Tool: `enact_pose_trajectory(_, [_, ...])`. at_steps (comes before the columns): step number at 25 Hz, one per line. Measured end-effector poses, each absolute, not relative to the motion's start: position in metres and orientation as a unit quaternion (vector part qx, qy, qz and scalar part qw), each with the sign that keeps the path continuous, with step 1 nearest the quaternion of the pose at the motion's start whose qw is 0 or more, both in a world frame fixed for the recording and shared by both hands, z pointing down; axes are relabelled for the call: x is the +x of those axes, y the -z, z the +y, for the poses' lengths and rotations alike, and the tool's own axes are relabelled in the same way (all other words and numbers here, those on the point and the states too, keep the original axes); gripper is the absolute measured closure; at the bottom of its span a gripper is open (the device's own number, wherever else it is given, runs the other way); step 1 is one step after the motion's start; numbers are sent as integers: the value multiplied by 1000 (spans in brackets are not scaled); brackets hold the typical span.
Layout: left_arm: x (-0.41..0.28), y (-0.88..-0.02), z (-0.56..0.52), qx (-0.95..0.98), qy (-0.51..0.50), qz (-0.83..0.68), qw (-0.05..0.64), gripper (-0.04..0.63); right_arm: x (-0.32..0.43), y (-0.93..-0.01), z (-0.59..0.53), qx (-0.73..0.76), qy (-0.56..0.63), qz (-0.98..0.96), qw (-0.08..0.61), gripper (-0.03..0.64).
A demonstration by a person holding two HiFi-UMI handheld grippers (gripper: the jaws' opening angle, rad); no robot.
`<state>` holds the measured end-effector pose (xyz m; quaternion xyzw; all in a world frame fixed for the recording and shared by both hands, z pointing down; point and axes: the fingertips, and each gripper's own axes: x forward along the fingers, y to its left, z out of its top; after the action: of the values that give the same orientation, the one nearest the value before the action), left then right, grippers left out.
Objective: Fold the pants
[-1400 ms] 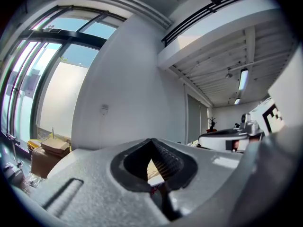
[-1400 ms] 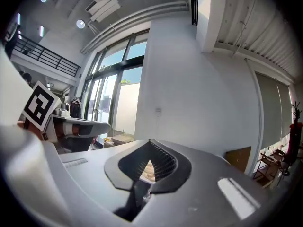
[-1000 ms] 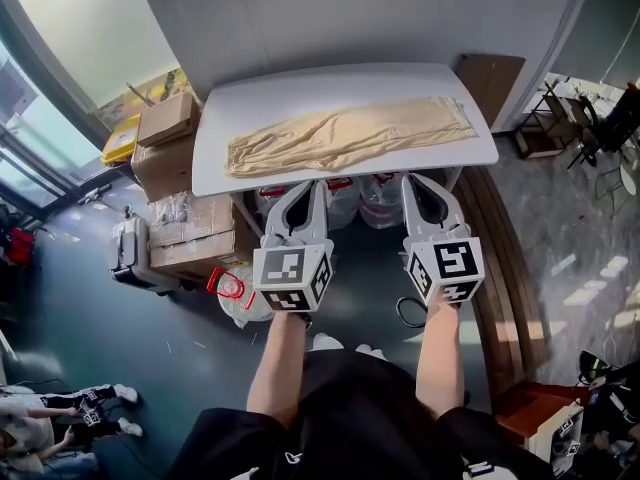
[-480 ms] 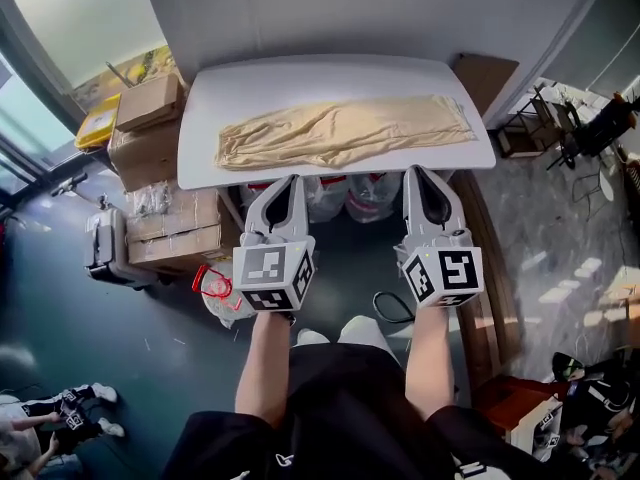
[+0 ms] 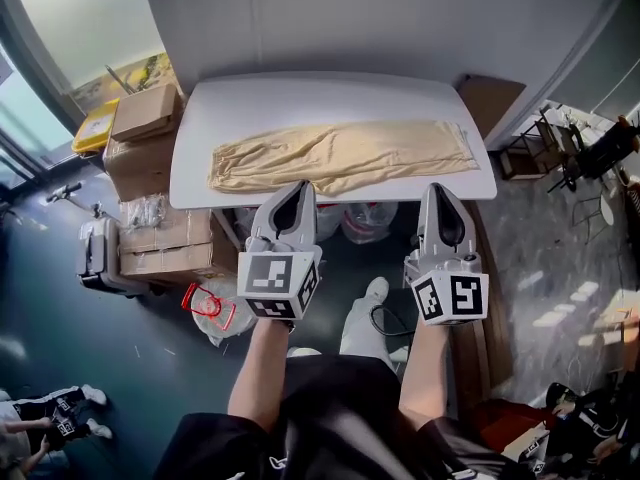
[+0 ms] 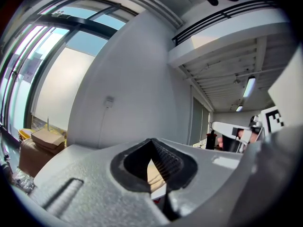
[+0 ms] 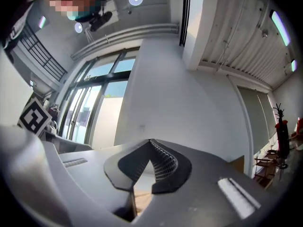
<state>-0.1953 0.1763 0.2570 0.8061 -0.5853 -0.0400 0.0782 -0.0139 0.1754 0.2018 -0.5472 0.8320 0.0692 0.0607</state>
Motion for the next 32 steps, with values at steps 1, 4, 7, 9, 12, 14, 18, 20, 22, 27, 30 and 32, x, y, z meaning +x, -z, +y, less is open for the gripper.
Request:
enact_pose_trajectory(1, [-184, -260, 166, 809, 37, -582, 77, 592, -6, -198, 169, -540, -78, 834, 80, 613])
enact_pose_trajectory(4, [-154, -267, 127, 812, 38, -578, 73, 592, 19, -197, 133, -526, -86, 840, 106, 612])
enact_pose_trajectory(7, [-115, -276, 81, 812, 35, -578, 77, 592, 55, -212, 85, -528, -74, 840, 96, 612])
enact_pose_trajectory(9, [-86, -281, 50, 814, 27, -574, 84, 592, 85, -222, 53, -534, -64, 838, 88, 612])
enact_pose_trajectory(12, [-42, -277, 2, 820, 16, -566, 88, 592, 131, -224, 9, -542, -58, 834, 85, 612])
enact_pose_trajectory(14, [-7, -267, -27, 828, 10, -555, 82, 592, 167, -214, -17, -553, -65, 826, 88, 612])
enact_pose_trajectory(18, [65, -242, -80, 848, 11, -526, 60, 592, 239, -188, -54, -585, -97, 799, 98, 612])
enact_pose_trajectory(20, [99, -240, -97, 861, 11, -505, 59, 592, 274, -190, -67, -607, -98, 783, 95, 612])
enact_pose_trajectory(22, [128, -244, -109, 872, 7, -485, 61, 592, 306, -198, -79, -628, -88, 768, 87, 612])
enact_pose_trajectory(27, [152, -258, -125, 884, -4, -462, 72, 591, 342, -212, -94, -660, -72, 745, 65, 612])
enact_pose_trajectory(30, [149, -265, -137, 883, -6, -463, 83, 592, 342, -219, -105, -661, -60, 746, 53, 612])
enact_pose_trajectory(32, [147, -276, -144, 884, -13, -458, 94, 591, 334, -227, -112, -655, -52, 752, 44, 612])
